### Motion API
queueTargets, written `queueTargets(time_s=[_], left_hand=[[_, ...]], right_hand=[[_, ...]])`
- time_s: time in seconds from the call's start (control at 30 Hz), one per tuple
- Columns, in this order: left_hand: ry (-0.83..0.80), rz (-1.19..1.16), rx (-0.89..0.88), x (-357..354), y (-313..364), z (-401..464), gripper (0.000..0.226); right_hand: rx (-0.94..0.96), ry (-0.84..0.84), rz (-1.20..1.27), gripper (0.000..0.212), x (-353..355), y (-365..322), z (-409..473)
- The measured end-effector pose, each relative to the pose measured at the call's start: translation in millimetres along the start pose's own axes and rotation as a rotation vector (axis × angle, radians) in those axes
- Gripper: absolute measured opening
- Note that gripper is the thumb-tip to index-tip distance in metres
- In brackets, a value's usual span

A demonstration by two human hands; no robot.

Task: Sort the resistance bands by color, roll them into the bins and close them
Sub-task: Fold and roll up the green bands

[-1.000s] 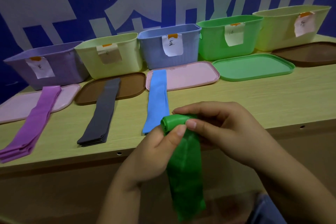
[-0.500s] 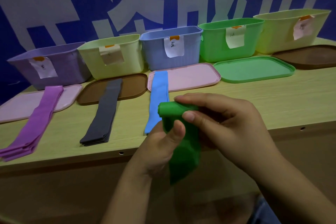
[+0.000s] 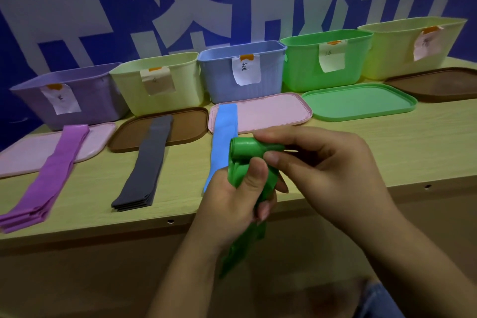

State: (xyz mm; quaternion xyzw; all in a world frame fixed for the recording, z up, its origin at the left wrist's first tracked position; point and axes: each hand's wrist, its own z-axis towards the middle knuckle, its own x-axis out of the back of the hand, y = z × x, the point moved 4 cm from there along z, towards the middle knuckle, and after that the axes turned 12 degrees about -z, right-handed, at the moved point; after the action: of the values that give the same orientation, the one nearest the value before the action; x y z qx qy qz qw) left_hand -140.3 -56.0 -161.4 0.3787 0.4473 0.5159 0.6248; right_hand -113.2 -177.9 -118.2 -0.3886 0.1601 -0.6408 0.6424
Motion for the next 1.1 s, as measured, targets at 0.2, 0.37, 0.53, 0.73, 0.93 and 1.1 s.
queueTargets(time_s=[0.2,0.37,0.53,0.73,0.93,1.1], left_hand=[[0.118,0.047,0.026,6,0,-4,0.074],[0.025,0.049,0.051,7,-1,-6,0.065],[-0.105,-0.103,0.118,1,-7,-8,0.071],[-0.079,0.01,0.157,5,-4,-5,0.074],[0.12,0.217,-0.01,13,10,2,0.036],[0.112,-0.022,-0.035,14,13,4,0.017]], right_hand=[[0.165,-0.032,-0.188,0.025,-13,5,-6],[-0.174,-0.351,0.211,0.028,-11,14,1],[-0.146,-0.371,0.012,0.031,-4,14,6],[-0.286,-0.311,0.297,0.016,-6,21,5],[-0.444,-0.278,0.405,0.013,-10,27,5],[-0.423,-0.351,0.459,0.02,-8,21,8]])
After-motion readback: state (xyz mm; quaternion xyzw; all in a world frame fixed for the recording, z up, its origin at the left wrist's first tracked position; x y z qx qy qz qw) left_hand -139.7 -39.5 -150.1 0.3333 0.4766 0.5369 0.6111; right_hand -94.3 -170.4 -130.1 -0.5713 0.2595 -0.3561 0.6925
